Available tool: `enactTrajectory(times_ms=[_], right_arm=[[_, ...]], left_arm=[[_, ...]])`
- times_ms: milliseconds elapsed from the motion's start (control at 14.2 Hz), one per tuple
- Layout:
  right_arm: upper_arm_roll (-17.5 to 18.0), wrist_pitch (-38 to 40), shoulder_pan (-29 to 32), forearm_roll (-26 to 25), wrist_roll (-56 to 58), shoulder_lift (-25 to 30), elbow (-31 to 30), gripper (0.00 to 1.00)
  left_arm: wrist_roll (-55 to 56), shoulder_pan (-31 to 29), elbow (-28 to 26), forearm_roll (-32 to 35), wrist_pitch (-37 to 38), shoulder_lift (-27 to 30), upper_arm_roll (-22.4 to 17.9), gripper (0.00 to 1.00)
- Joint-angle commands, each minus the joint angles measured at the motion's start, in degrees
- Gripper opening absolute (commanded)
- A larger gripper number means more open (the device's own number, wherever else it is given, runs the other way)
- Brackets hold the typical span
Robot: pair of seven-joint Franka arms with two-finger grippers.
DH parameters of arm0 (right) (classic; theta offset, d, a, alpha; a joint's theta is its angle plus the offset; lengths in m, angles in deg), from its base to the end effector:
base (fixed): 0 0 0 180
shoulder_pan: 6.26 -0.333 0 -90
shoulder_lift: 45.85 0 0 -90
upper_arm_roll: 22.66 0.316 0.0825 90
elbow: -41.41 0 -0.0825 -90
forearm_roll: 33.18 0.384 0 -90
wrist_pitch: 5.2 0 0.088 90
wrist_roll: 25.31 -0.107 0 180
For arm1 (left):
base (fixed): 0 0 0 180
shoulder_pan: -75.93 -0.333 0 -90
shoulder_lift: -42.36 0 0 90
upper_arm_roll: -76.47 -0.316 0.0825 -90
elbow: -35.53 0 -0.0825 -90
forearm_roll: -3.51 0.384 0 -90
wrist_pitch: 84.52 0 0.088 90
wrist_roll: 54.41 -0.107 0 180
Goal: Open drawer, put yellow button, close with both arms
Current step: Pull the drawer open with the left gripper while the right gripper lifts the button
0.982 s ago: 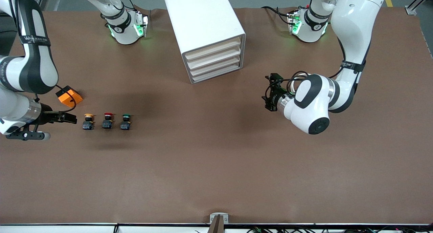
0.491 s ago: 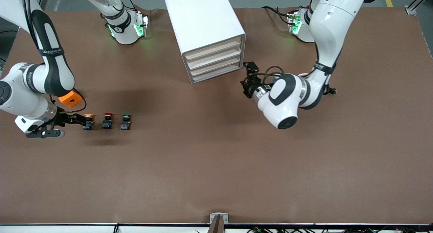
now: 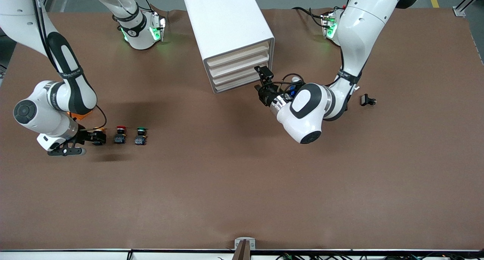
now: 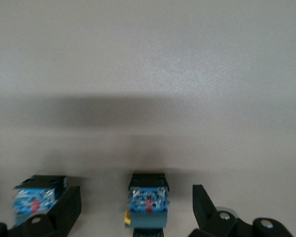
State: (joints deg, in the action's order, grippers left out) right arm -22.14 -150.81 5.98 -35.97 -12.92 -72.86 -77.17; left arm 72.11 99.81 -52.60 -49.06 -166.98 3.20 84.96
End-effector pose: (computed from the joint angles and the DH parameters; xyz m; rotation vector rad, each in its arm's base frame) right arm 0.5779 -0.1193 0.1999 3.1176 0.0793 -0.0070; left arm 0.4961 -0.4077 0.2701 -1.2813 -1.8181 1.4358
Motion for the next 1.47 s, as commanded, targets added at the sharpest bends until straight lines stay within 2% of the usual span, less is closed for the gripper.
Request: enactTrajectory(times_ms=[0, 140, 421, 491, 561, 702, 772, 982, 1123, 1263, 1404], right_arm=[[0.8, -1.9, 1.6, -0.6, 0.7, -1.9, 0.1, 1.0], [0.8, -2.1, 2.3, -0.6, 0.7, -2.3, 0.1, 1.0], [0.8, -1.5, 2.4, -0.6, 0.5, -2.3, 0.0, 0.93], [0.8, -1.4, 2.8, -0.6, 0.6, -2.3, -0.1, 0.84], [0.8, -1.4, 2.8, -0.6, 0.5, -2.3, -0.1, 0.79], [0.8, -1.3, 2.8, -0.6, 0.6, -2.3, -0.1, 0.65], [0.8, -1.1, 2.8, -0.6, 0.5, -2.3, -0.1, 0.6], [0.8, -0.9, 2.6, -0.6, 0.5, -2.9, 0.0, 0.44], [0.9, -0.8, 2.2, -0.6, 0.4, -2.8, 0.3, 0.35], [1.2, 1.1, 2.0, -0.6, 0.1, -2.6, 1.2, 0.32], [1.2, 8.9, 1.8, -0.6, 0.3, -2.6, 5.1, 0.3]], left_arm=[[3.9, 1.6, 1.6, -3.1, 1.2, -0.9, -0.3, 0.75], [6.3, 3.8, 1.6, -3.9, 1.2, -1.2, -0.3, 0.75], [7.3, 6.0, 1.4, -4.1, 2.2, -2.2, -0.3, 0.74], [7.3, 6.8, 1.3, -4.1, 2.4, -2.4, -0.2, 0.7], [7.6, 7.8, 1.3, -4.3, 3.0, -2.7, -0.2, 0.65], [8.9, 8.6, 1.3, -4.7, 3.6, -2.8, -0.3, 0.65], [9.4, 8.7, 1.2, -4.7, 3.8, -2.8, -0.2, 0.61], [9.5, 8.8, 1.1, -4.7, 4.3, -2.9, -0.3, 0.42], [9.5, 8.9, 1.1, -4.6, 4.3, -3.3, -0.3, 0.33], [9.5, 8.9, 1.2, -4.6, 4.3, -3.5, -0.3, 0.23], [9.5, 8.8, 1.4, -4.6, 4.3, -3.6, -0.3, 0.14]])
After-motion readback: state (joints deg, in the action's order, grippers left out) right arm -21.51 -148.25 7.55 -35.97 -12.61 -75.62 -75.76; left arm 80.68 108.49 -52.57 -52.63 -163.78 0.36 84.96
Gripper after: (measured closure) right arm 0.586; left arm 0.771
